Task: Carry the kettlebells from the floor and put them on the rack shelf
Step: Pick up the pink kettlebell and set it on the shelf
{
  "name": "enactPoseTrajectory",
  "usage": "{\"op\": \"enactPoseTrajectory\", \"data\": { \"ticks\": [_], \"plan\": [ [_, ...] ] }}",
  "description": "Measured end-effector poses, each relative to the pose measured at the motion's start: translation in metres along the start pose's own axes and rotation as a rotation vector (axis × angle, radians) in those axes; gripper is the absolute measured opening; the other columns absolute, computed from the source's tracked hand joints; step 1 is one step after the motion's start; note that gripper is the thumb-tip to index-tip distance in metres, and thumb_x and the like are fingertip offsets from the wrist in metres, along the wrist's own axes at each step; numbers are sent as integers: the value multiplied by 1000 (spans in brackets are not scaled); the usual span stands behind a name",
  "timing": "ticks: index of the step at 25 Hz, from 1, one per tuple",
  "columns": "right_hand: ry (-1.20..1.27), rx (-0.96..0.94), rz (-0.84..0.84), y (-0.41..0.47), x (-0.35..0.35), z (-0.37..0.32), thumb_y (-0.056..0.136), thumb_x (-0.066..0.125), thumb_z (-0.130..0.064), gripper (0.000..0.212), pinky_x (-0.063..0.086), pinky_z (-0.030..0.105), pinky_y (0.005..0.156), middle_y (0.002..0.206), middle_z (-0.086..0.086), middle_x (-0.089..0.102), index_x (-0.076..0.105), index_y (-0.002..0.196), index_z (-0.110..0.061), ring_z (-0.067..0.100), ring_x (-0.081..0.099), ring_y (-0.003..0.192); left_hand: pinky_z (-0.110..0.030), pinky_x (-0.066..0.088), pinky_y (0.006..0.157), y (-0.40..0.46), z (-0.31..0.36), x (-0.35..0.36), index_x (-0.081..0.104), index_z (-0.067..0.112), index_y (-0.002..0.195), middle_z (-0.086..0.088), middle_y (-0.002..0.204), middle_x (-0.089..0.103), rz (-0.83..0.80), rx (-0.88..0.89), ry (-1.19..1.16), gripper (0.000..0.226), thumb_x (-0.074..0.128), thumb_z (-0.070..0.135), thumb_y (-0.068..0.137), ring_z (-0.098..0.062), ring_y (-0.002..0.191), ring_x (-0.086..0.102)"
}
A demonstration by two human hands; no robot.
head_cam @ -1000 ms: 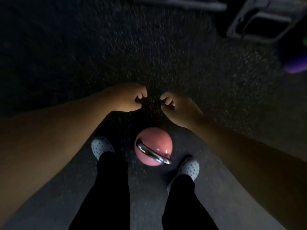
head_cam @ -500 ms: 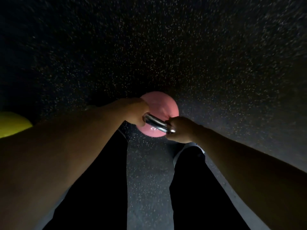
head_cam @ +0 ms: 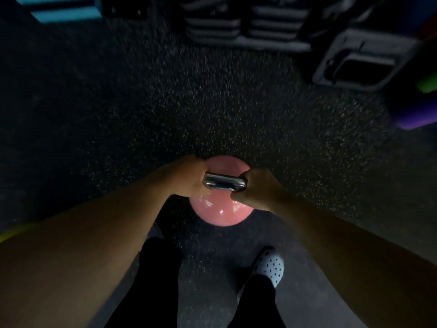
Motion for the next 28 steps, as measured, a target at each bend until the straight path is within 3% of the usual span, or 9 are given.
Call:
{"op": "enactPoseTrajectory", "data": {
  "ticks": [5, 9, 11, 14, 19, 24, 28],
  "plan": [
    [-77, -209, 172, 37, -133, -84, 67, 74, -25, 11, 29, 13, 46, 57, -4, 56, 67, 64, -17, 14, 57, 57, -31, 53, 49, -11, 22, -147, 59, 24, 58, 4, 60, 64, 250, -13, -17, 20, 74, 28, 71, -11, 53, 64],
    [-136, -270, 290, 100, -216, -151, 64, 69, -27, 32, 28, 16, 47, 47, -13, 45, 42, 47, -29, 9, 48, 47, -29, 49, 48, 5, 3, -267, 57, 24, 56, 4, 59, 63, 378, 56, -8, 20, 72, 25, 69, -10, 52, 62],
    [-168, -282, 369, 139, -246, -182, 63, 68, -25, 31, 29, 17, 48, 44, -12, 44, 43, 45, -25, 8, 45, 43, -28, 48, 48, 16, -14, -324, 57, 24, 56, 4, 60, 62, 425, 85, 38, 20, 71, 28, 70, -13, 53, 61],
    [-214, -306, 523, 185, -283, -226, 62, 71, -19, 17, 31, 20, 49, 48, 5, 61, 60, 51, -14, 23, 58, 46, -31, 52, 53, 26, -36, -397, 54, 23, 56, 0, 64, 65, 470, 127, 116, 21, 67, 31, 71, -19, 57, 63],
    [-216, -395, 614, 277, -356, -303, 67, 70, -16, 14, 45, 28, 48, 52, 10, 64, 64, 57, -9, 28, 61, 49, -31, 51, 53, 55, -78, -529, 51, 26, 55, 4, 62, 62, 528, 152, 168, 24, 67, 30, 73, -17, 57, 62],
    [-189, -548, 715, 356, -414, -349, 67, 73, -12, 3, 45, 16, 47, 54, 4, 69, 74, 70, -12, 20, 63, 45, -23, 37, 46, 96, -109, -626, 55, 26, 64, 6, 64, 61, 596, 128, 283, 18, 67, 29, 77, -13, 55, 58],
    [-166, -572, 746, 419, -450, -372, 72, 74, -13, 29, 44, 7, 54, 66, 2, 75, 78, 101, -17, 13, 66, 51, -26, 39, 53, 134, -133, -687, 56, 26, 68, 3, 69, 62, 654, 128, 357, 13, 66, 27, 77, -20, 62, 60]
  ]
}}
Point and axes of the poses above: each hand's wrist, its own y-axis towards the middle knuckle, its own x-axis out of the palm, z = x × y, the point moved 3 cm from there along y, towards the middle knuckle
